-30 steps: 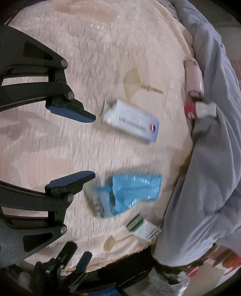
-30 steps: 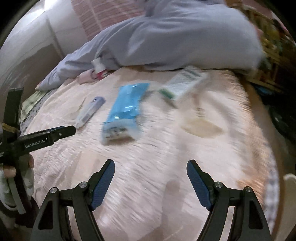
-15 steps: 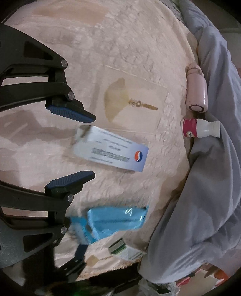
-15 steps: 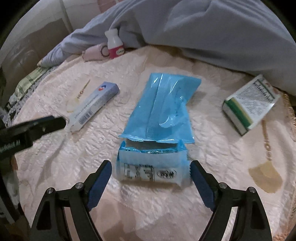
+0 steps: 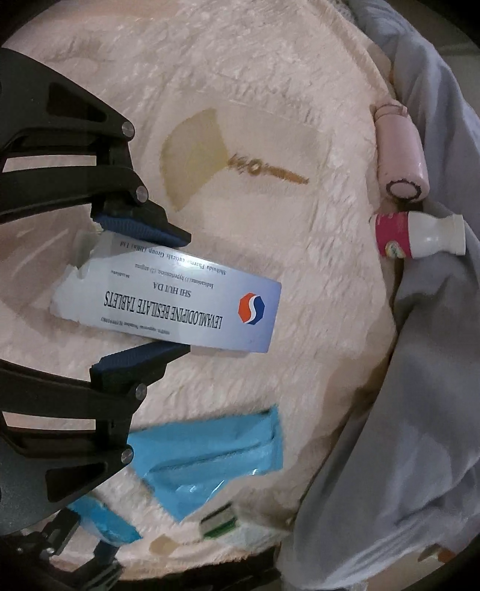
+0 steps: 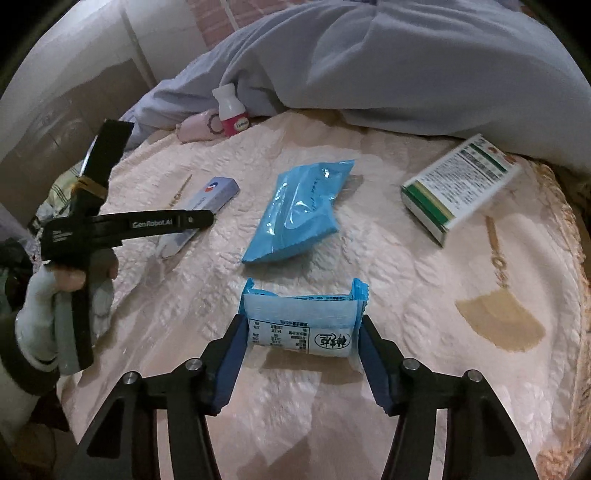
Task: Collect trash
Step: 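Grasp the white medicine box with the left gripper while the right gripper grasps the blue wrapper, then carry the medicine box and blue wrapper over the cream bin, then open both grippers to drop the box and wrapper into the bin, then move both open grippers back over the remaining trash on the bed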
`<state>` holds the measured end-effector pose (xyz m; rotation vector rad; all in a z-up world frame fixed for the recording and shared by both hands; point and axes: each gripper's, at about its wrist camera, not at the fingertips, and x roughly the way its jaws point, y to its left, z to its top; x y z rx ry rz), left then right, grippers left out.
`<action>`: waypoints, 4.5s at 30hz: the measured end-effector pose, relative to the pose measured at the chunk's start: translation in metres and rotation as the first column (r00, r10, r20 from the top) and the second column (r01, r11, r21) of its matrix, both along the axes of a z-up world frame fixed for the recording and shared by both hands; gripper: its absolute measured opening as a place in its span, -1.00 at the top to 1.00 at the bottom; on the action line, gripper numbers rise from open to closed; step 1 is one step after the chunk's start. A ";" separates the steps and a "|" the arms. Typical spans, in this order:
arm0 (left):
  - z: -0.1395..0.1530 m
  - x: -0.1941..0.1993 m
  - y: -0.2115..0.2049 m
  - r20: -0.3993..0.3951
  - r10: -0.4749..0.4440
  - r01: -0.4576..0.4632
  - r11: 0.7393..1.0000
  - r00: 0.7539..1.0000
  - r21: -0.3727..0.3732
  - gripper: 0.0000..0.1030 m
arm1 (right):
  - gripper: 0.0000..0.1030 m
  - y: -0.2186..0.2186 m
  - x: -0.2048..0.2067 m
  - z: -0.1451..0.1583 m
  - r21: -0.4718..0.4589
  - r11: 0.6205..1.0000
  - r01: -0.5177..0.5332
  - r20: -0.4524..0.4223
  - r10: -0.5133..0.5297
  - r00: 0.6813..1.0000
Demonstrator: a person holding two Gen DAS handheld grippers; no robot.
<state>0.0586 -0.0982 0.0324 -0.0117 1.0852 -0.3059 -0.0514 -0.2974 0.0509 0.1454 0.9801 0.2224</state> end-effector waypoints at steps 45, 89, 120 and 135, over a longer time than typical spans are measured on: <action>0.102 -0.210 -0.195 0.158 -0.444 0.448 0.894 0.882 0.005 0.10 | -0.11 -0.144 -0.207 0.052 -0.059 0.952 0.302 0.081 -0.297 0.952; 0.069 -0.291 -0.395 -0.006 -0.682 0.670 0.719 0.731 -0.184 0.03 | -0.46 -0.325 -0.326 0.000 -0.066 0.716 0.695 -0.037 -0.698 0.716; 0.079 -0.176 -0.187 0.076 -0.354 0.354 0.935 0.932 0.015 0.03 | -0.46 -0.189 -0.215 0.041 -0.033 0.903 0.429 0.032 -0.428 0.903; 0.061 -0.089 -0.086 0.031 -0.136 0.137 0.990 0.990 -0.045 0.03 | -0.51 -0.125 -0.063 0.044 0.040 0.947 0.319 0.002 -0.319 0.948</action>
